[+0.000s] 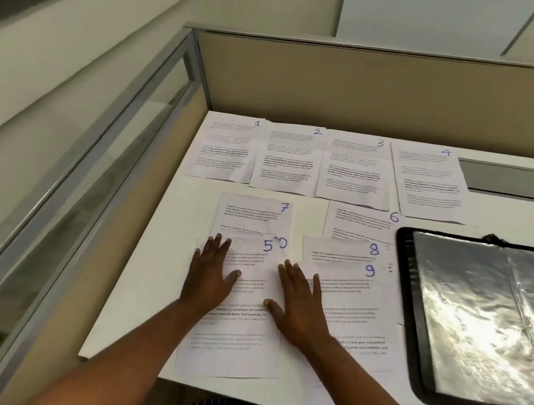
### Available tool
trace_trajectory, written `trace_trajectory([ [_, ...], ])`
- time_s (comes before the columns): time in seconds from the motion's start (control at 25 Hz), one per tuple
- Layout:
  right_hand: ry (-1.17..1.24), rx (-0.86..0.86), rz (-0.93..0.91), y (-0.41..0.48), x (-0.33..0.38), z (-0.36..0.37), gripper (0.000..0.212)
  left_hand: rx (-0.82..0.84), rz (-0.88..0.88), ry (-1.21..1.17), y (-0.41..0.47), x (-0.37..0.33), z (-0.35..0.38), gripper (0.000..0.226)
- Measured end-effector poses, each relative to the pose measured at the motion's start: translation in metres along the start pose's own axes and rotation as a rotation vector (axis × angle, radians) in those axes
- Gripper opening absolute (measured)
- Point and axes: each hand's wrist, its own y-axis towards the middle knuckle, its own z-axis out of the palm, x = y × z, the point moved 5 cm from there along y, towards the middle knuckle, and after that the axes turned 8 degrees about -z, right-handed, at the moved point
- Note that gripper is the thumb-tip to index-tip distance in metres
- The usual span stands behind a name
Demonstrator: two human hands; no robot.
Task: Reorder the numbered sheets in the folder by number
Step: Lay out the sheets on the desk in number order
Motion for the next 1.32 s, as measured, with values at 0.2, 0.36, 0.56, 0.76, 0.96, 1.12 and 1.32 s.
trace_trajectory([
  [0.2, -0.071, 0.071, -0.02, 0.003, 0.013, 0.018, 0.084, 0.023, -0.081, -0.003, 0.026, 0.031, -0.014, 0.081],
  [0.36, -0.092, 0.058, -0.008, 0.003, 0.013, 0.019, 0.084, 0.029, -0.133, 0.012, 0.036, 0.039, -0.021, 0.077],
  [0.56, -0.071, 0.109, 0.02, 0.001, 0.018, 0.015, 0.09, 0.02, -0.195, -0.086, 0.039, 0.045, -0.024, 0.075],
  [0.76, -0.094, 0.058, 0.01, -0.001, 0.019, 0.017, 0.08, 0.058, -0.304, -0.251, 0.046, 0.054, -0.028, 0.078],
  [0.96, -0.051, 0.075, 0.034, 0.001, 0.018, 0.016, 0.09, 0.092, -0.278, -0.15, 0.052, 0.058, -0.033, 0.074],
  [1.12, -0.019, 0.065, 0.055, -0.001, 0.022, 0.011, 0.085, -0.039, -0.305, -0.409, 0.046, 0.056, -0.046, 0.049],
  [1.32, 0.183, -0.256, 0.192, 0.0, 0.01, -0.01, 0.066, 0.007, -0.203, -0.726, 0.033, 0.05, -0.052, 0.015],
])
